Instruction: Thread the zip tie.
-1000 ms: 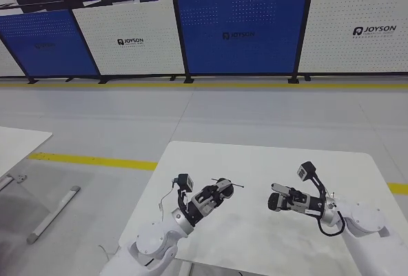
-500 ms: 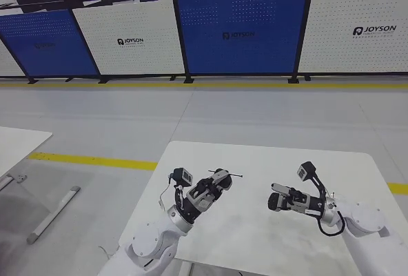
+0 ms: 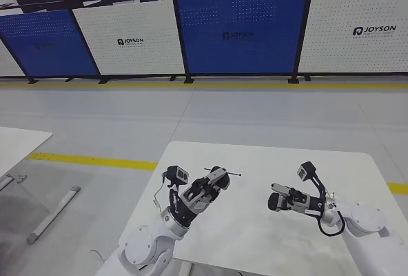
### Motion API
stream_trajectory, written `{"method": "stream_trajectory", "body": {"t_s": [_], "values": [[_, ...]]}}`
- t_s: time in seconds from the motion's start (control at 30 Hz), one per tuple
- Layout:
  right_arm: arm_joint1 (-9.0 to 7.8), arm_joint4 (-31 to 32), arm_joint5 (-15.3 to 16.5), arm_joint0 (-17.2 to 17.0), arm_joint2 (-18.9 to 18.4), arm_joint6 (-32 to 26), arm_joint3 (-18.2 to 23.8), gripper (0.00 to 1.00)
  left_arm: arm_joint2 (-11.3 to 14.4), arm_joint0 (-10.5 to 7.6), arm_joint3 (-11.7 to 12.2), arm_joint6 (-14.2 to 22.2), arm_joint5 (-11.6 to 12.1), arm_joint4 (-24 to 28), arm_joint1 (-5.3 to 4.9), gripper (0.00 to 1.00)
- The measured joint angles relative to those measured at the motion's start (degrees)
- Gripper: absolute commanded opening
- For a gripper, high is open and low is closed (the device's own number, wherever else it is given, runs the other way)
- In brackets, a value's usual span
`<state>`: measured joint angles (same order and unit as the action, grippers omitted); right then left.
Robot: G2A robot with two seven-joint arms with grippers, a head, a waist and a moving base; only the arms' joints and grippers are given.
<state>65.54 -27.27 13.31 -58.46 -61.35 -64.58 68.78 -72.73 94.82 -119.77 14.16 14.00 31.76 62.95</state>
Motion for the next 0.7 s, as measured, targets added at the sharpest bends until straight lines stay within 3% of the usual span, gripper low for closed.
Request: {"method": "stream_trajectory", "body": {"t_s": [0.07, 0.23, 0.47, 0.57, 0.7], "values": [[0.00, 0.0, 0.0, 0.0, 0.0, 0.0, 0.0, 1.00, 0.3, -0.28, -0.7, 0.8, 0.3, 1.5, 0.10, 0.00], [0.00, 0.0, 0.0, 0.0, 0.0, 0.0, 0.0, 1.00, 0.0, 0.03, -1.7, 1.0, 4.1, 2.5, 0.37, 0.00], [0.00, 0.0, 0.0, 0.0, 0.0, 0.0, 0.0, 1.00, 0.0, 0.04, -1.6, 0.8, 4.2, 2.6, 0.40, 0.00], [0.00, 0.0, 0.0, 0.0, 0.0, 0.0, 0.0, 1.00, 0.2, -0.39, -0.5, 1.3, 2.2, 0.1, 0.33, 0.00], [0.00, 0.0, 0.0, 0.0, 0.0, 0.0, 0.0, 1.00, 0.5, -0.67, 1.6, 1.8, -1.3, -8.2, 0.13, 0.00]]}}
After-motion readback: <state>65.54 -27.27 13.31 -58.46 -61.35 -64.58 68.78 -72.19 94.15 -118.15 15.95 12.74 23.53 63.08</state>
